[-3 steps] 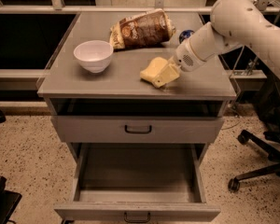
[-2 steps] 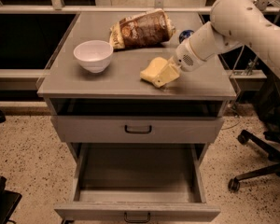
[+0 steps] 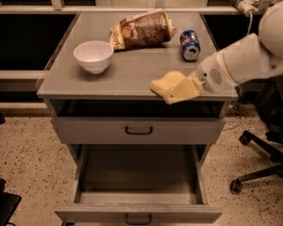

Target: Place sponge into middle drawer

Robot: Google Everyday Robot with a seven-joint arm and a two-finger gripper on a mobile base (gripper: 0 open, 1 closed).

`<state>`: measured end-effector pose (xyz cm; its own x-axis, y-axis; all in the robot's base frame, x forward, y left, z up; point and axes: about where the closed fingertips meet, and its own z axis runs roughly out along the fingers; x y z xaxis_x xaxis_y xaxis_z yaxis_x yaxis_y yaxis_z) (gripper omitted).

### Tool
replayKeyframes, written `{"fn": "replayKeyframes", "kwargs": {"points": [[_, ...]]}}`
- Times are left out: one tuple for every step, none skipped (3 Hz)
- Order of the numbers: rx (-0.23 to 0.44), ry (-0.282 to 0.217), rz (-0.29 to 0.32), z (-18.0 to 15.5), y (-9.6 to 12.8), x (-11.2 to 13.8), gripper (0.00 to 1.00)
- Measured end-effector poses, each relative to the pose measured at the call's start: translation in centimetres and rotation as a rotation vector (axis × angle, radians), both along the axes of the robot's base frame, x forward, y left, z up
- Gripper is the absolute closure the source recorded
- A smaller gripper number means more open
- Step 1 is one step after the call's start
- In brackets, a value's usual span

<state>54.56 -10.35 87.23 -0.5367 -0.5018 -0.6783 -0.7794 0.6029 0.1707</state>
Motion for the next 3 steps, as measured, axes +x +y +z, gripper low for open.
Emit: {"fn": "replayKeyframes", "kwargs": {"points": [[0.073,0.072,-0.102,0.0,-0.6,-7.0,1.00],[0.088,0.117,-0.141,-1.4,-1.6,-9.4,1.00],[0.086,0.116,-0.140,-1.4,-1.5,-9.4,1.00]]}}
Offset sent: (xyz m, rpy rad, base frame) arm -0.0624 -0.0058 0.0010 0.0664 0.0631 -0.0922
